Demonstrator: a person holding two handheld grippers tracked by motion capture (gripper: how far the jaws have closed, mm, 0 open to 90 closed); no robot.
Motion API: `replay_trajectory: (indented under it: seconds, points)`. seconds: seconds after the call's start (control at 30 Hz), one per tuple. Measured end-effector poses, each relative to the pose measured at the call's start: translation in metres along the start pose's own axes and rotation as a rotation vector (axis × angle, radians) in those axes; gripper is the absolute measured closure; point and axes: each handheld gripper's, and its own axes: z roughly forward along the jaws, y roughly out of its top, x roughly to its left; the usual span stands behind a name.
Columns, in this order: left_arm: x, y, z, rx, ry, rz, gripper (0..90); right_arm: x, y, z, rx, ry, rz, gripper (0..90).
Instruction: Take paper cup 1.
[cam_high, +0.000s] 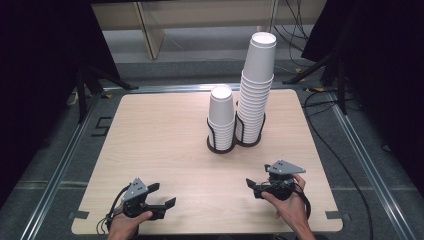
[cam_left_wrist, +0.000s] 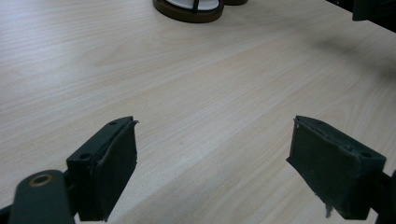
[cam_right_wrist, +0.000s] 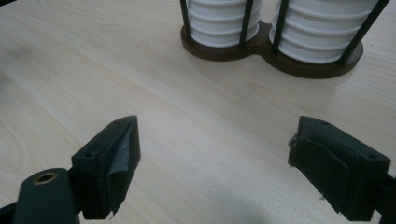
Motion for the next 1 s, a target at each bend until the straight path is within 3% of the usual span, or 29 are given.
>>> replay_trajectory:
  seconds: [0.27,0.33,0.4,0.47,0.5,0.53,0.63,0.67,0.77,0.9,1.0]
  points:
    - [0.000,0.000,-0.001,-0.005,0.008,-0.002,14.5,0.000,0.001,0.000,-0.012,0.010,-0.006,15.6]
    - [0.000,0.000,0.000,-0.002,0.007,-0.002,14.5,0.003,0.001,-0.001,-0.007,0.015,0.029,15.6]
    - [0.002,0.000,-0.001,0.013,0.013,0.022,14.5,0.000,0.001,0.002,-0.029,0.014,0.001,15.6]
    - [0.000,0.000,0.000,0.001,0.009,-0.001,14.5,0.000,0.002,0.002,-0.042,0.011,-0.009,15.7]
    - [0.000,0.000,0.000,0.002,0.010,0.001,14.5,0.001,0.003,0.001,-0.036,0.025,0.018,15.7]
    - [0.001,0.000,0.000,0.003,0.010,0.001,14.5,0.000,0.004,0.000,-0.041,0.012,-0.003,15.7]
    - [0.000,0.001,-0.002,0.026,0.028,0.002,14.5,-0.001,0.007,0.000,-0.065,0.015,0.009,15.8]
    - [0.001,0.000,0.000,0.005,0.014,0.000,14.5,-0.001,0.007,0.000,-0.073,0.018,0.023,15.7]
    - [0.001,0.000,0.000,0.004,0.014,-0.001,14.5,-0.003,0.011,-0.001,-0.077,0.006,-0.004,15.8]
    - [0.002,0.000,0.000,0.004,0.016,-0.006,14.5,-0.003,0.019,0.000,-0.098,0.018,0.008,15.9]
    - [0.002,0.000,-0.001,0.016,0.017,0.005,14.5,-0.003,0.027,0.001,-0.102,0.008,-0.011,16.0]
